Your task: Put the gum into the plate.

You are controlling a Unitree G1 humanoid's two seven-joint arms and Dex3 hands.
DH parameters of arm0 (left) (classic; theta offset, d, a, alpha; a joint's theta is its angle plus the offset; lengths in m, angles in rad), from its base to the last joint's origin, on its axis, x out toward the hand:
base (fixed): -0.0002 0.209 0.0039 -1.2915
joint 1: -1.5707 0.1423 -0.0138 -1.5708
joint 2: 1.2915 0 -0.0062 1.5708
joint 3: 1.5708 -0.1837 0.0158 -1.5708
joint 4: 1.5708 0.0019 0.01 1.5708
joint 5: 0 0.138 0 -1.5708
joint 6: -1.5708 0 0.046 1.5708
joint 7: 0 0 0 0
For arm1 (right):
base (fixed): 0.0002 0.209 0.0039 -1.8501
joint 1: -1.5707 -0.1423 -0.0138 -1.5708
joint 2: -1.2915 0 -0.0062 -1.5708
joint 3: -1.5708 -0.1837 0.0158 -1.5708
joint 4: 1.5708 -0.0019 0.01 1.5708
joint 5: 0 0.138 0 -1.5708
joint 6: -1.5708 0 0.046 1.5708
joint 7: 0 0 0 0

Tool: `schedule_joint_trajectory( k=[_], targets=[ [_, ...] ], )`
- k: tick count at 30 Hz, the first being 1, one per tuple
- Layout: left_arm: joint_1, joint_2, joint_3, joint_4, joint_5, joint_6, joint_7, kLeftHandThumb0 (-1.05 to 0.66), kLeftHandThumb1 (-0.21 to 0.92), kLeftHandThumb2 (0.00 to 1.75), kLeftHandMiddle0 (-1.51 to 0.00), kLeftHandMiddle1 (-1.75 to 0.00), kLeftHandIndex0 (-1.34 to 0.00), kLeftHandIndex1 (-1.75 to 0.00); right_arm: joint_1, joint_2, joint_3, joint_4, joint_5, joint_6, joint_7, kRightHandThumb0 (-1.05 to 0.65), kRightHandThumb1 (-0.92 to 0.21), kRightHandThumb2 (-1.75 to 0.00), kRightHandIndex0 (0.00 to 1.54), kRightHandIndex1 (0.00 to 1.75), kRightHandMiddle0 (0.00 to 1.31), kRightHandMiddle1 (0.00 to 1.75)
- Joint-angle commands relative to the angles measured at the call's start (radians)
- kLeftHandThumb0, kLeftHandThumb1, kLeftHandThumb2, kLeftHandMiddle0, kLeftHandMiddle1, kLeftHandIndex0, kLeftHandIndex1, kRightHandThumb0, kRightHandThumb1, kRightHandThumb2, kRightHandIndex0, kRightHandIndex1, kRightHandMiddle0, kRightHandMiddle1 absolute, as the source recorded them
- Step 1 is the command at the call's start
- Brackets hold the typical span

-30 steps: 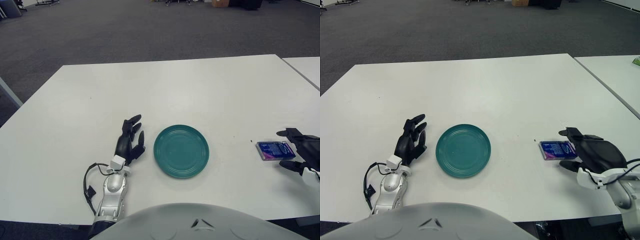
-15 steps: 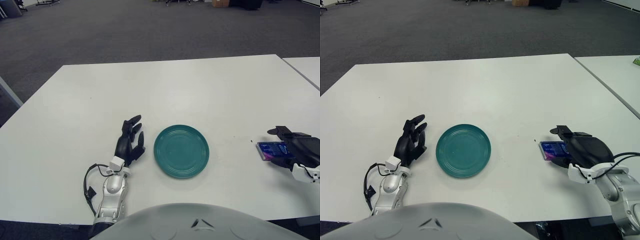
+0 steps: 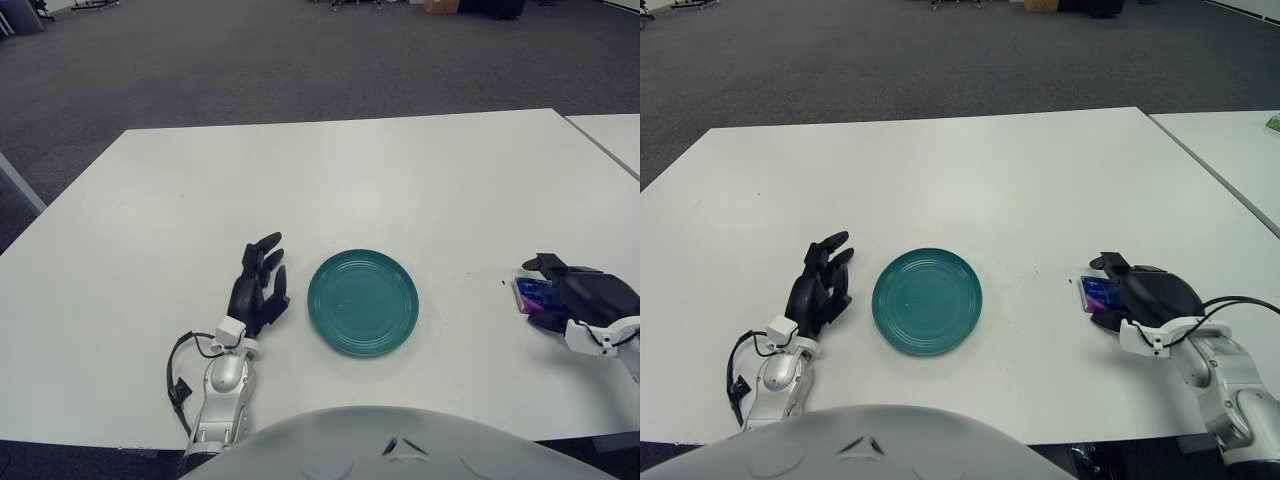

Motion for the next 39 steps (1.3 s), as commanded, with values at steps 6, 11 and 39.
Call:
schedule_joint_trajectory(
  k=[6,11,39],
  targets=[
    [0.007,0.021,0.003,0.004,0.004,-0.008,-0.011,-0.87,0.92,0.77,-0.15,-0.71,0.0,-0.87,0.008,-0.007,0.044,0.022,-0.007,0.008,-0.001,-0.8,-0.92,-0.41,0.42,0.07,0.0,0.79],
    [0.007,0.031,0.003,-0.004,0.004,-0.011,-0.021,-0.88,0.92,0.78,-0.15,-0.79,0.0,-0.89,0.046,-0.011,0.053,0.03,-0.004,-0.001,-0.013,-0.79,-0.92,-0.41,0.42,0.07,0.0,0.77],
    [-0.002,0.056,0.017,-0.028,-0.085,0.063,-0.094,-0.88,0.92,0.81,-0.14,-0.83,0.0,-1.07,0.082,0.033,0.069,0.023,0.059,0.041,-0.075,-0.4,-0.63,-0.8,0.44,0.68,0.47,1.61]
  ],
)
